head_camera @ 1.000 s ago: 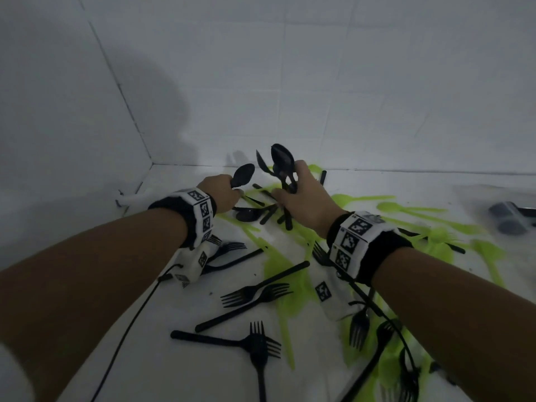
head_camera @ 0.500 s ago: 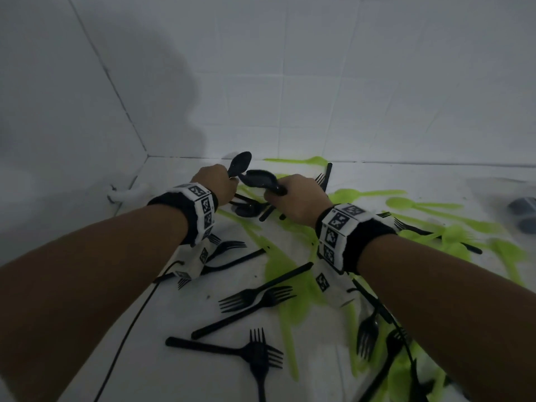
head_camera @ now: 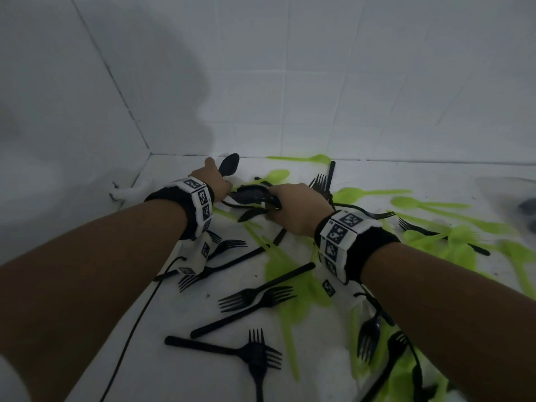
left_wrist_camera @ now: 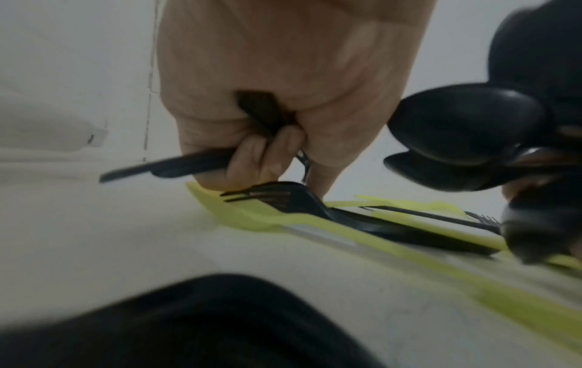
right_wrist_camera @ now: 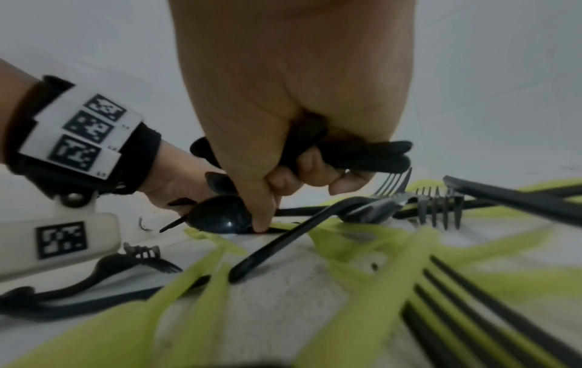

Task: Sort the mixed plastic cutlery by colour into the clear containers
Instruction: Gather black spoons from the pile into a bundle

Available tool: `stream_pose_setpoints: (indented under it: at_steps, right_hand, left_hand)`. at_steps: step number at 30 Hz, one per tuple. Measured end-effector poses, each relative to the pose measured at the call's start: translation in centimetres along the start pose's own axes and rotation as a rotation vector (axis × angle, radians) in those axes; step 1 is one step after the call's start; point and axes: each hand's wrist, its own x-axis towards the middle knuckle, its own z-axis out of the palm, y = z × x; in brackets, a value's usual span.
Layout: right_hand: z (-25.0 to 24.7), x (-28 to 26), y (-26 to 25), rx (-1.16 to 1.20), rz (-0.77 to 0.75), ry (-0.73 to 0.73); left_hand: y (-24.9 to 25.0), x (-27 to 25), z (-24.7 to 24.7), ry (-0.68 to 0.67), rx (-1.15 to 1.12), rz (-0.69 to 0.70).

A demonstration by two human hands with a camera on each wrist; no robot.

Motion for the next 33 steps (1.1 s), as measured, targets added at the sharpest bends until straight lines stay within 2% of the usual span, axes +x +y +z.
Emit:
stream_pose_setpoints:
  at_steps: [3,7,10,15,18,23,27,29,31,33]
  right_hand:
    - [0.2,-0.7,0.2,0.146,0.011,0.144]
    - [-0.8,-1.4,-0.4,0.508,0.108,0.409]
    - [-1.8,-1.5,-0.3,0.629,0.165,0.457]
    - [-3.3,-1.5,2.4,0.763,0.34,0.535]
    - [-3.4,-1.4,3.9,0.735,0.406,0.508]
    - [-2.8,-2.1,5.2,0.52,0.432,0.404]
    - [-1.7,-2.6,4.6,0.576,0.4,0.366]
    - [-1.4,-2.5,3.8,0.515,0.355,0.313]
    - [-1.4,-2.1,3.0,0.427,0.333,0.264]
    - [-1.3,-1.3,2.4,0.375,0.33,0.217]
  left_hand:
    - [-0.1,0.7,-0.4,-0.01,-0.029,-0.023]
    - [-0.3,1.2,-0.3,0.058,-0.163,-0.078]
    - [0.0,0.8,0.0,0.127,-0.314,-0.121]
    - [1.3,-0.9,-0.5,0.285,-0.628,-0.029]
    - [2.3,-2.7,-1.7,0.255,-0.773,0.079]
    - [3.0,-6.2,-1.6,0.109,-0.766,0.244]
    - [2.2,-8.3,-0.7,-0.027,-0.69,0.265]
    - [1.5,-9.3,-0.5,-0.086,-0.681,0.277]
    - [0.6,-9.9,-0.6,-0.105,-0.694,0.269]
    - [-0.3,-10.6,-0.9,-0.095,-0.702,0.2]
